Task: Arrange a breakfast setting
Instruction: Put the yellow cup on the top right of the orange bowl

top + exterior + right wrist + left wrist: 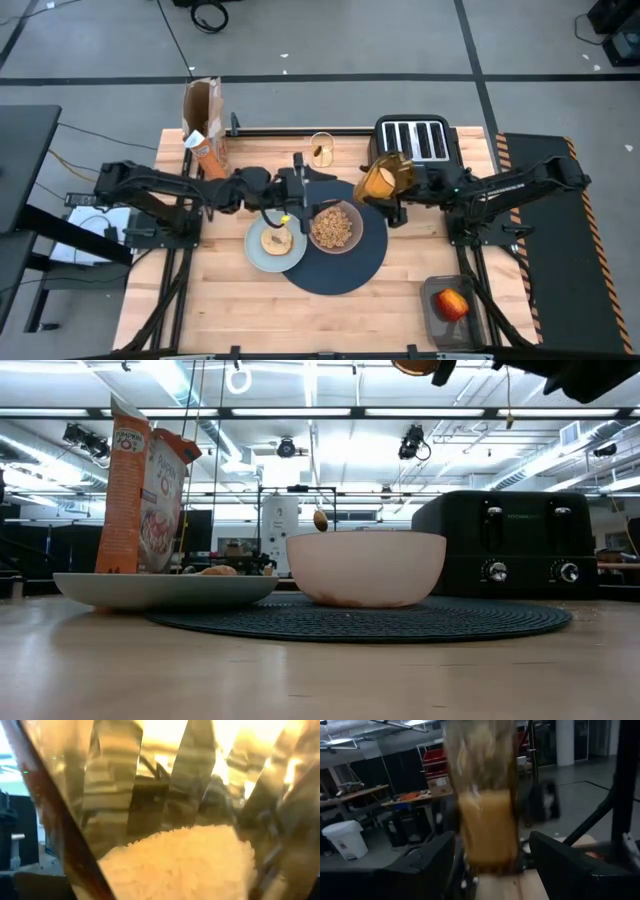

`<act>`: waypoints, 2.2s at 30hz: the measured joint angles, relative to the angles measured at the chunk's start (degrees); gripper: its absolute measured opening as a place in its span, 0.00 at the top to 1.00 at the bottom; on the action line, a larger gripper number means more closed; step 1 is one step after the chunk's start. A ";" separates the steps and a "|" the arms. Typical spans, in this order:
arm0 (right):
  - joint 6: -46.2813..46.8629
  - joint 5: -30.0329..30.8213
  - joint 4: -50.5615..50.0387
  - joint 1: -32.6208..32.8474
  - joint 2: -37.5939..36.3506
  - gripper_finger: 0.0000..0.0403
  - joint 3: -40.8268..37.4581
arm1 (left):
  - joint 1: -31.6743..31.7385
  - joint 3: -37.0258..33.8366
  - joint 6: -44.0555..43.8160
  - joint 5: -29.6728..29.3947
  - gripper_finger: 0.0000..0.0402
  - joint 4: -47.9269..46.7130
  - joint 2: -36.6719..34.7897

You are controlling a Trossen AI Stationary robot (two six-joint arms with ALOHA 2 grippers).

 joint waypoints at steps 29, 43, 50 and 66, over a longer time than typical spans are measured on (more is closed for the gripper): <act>2.96 -0.46 -1.14 -6.15 16.43 0.14 8.06 | 10.37 -6.64 -8.77 17.12 0.20 18.19 13.10; 1.09 0.32 -11.14 -6.66 11.86 0.06 8.06 | 11.62 -6.53 -7.05 16.01 0.20 12.74 12.52; 0.42 0.49 -25.13 -7.00 3.57 0.03 8.06 | 11.72 -6.53 -5.80 15.49 0.20 11.78 12.34; 1.58 1.96 -20.74 -7.77 5.93 0.09 7.95 | 12.74 -6.56 -5.86 15.43 0.14 12.18 12.49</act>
